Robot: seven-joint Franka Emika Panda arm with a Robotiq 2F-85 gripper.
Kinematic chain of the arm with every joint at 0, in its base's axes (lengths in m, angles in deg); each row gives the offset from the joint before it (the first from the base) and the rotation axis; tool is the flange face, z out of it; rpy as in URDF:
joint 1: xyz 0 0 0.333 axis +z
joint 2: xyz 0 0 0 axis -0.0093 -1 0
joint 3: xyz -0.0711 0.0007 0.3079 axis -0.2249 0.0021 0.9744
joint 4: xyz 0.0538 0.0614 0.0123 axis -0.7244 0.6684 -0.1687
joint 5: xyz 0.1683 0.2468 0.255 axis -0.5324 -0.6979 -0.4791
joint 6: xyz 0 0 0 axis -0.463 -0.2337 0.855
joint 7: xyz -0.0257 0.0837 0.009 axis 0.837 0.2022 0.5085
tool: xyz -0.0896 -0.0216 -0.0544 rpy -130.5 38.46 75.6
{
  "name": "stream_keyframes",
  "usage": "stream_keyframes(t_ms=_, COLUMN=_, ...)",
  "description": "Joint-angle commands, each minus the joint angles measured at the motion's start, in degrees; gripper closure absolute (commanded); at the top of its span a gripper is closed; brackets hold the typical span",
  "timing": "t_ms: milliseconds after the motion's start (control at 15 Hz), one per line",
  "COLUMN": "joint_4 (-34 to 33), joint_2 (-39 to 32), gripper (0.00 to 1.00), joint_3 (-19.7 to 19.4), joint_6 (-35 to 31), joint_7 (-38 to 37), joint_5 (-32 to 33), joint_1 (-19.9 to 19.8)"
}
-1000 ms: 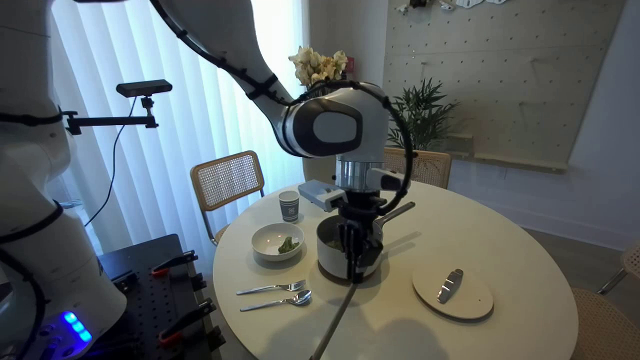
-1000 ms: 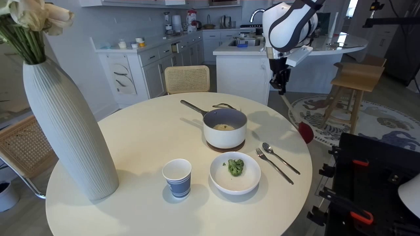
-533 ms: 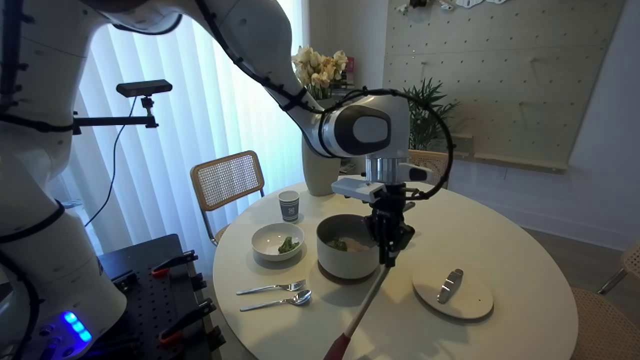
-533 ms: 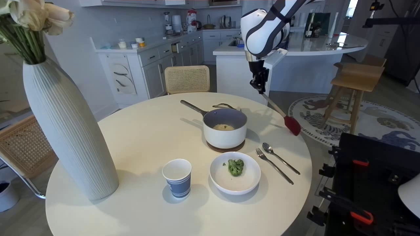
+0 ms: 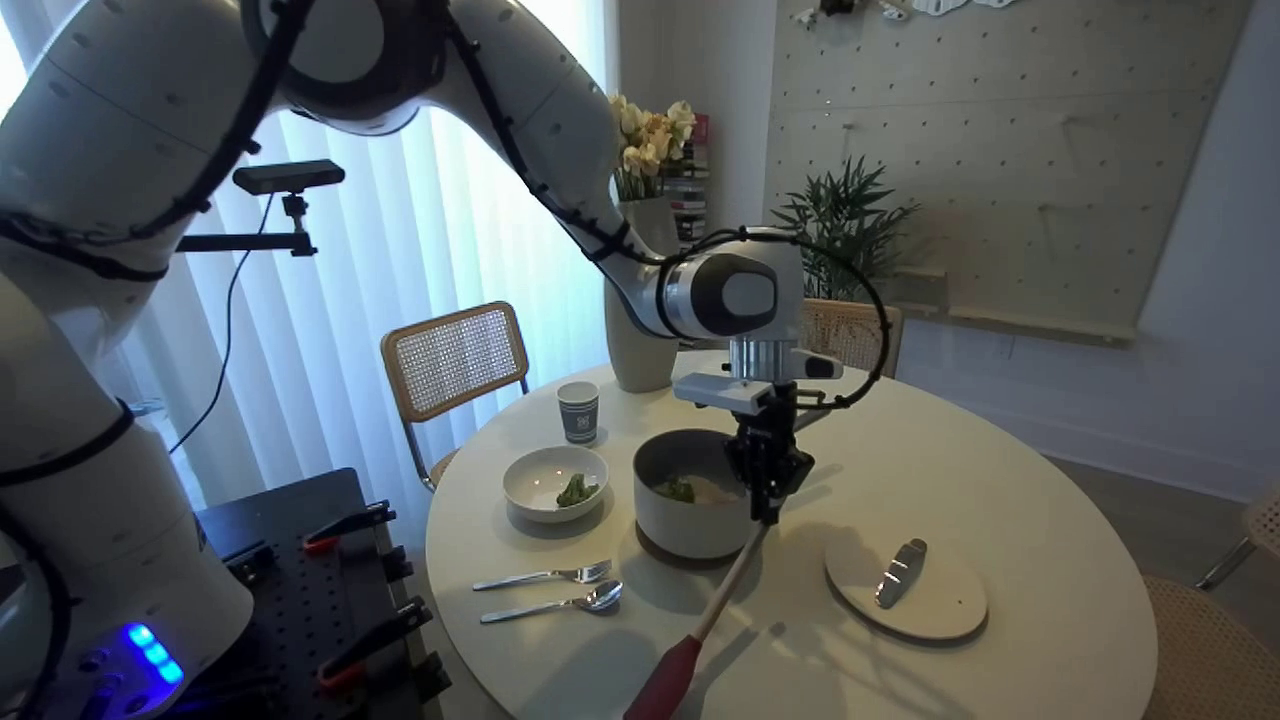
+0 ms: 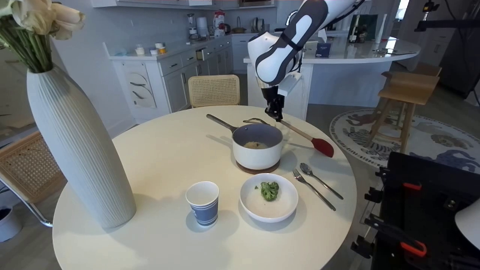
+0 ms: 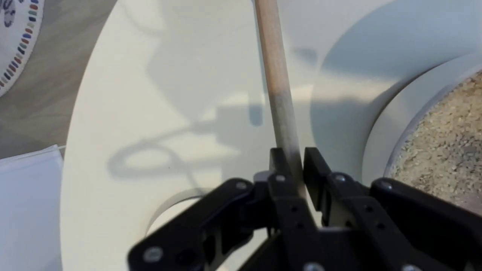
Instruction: Take the spatula from the white pot and put it on the table the get the lid and put on the white pot
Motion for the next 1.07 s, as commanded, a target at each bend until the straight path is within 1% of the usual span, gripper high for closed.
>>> stream_keyframes(t_ms=0, joint_4=-3.72, joint_2=-4.02, gripper=0.96, joint_3=-0.48, joint_6=1.92, joint_7=1.63, joint_5=-1.00, joint_1=-0.12)
stream_keyframes(t_ms=467, joint_4=-6.33, joint_2=-6.84, gripper=0.96, joint_3=-1.06, joint_6=2.25, joint_7=2.17, joint_5=-1.34, joint_1=-1.60)
stream_keyframes(t_ms=733, joint_4=-7.57, joint_2=-7.40, gripper=0.96, joint_3=-0.86, joint_6=2.75, joint_7=2.13, joint_5=-1.37, joint_1=-1.55)
stream_keyframes(t_ms=800, joint_4=-7.84, joint_2=-7.44, gripper=0.77, joint_3=-0.78, joint_6=3.03, joint_7=2.04, joint_5=-1.48, joint_1=-1.47)
stream_keyframes(t_ms=867, joint_4=-8.09, joint_2=-7.47, gripper=0.56, joint_3=-0.73, joint_6=3.20, joint_7=1.98, joint_5=-1.46, joint_1=-1.37)
stream_keyframes(t_ms=933, joint_4=-8.28, joint_2=-7.32, gripper=0.53, joint_3=-0.68, joint_6=3.43, joint_7=2.00, joint_5=-1.39, joint_1=-1.25)
stream_keyframes(t_ms=1000, joint_4=-8.41, joint_2=-7.10, gripper=0.52, joint_3=-0.53, joint_6=3.69, joint_7=2.18, joint_5=-1.43, joint_1=-1.22)
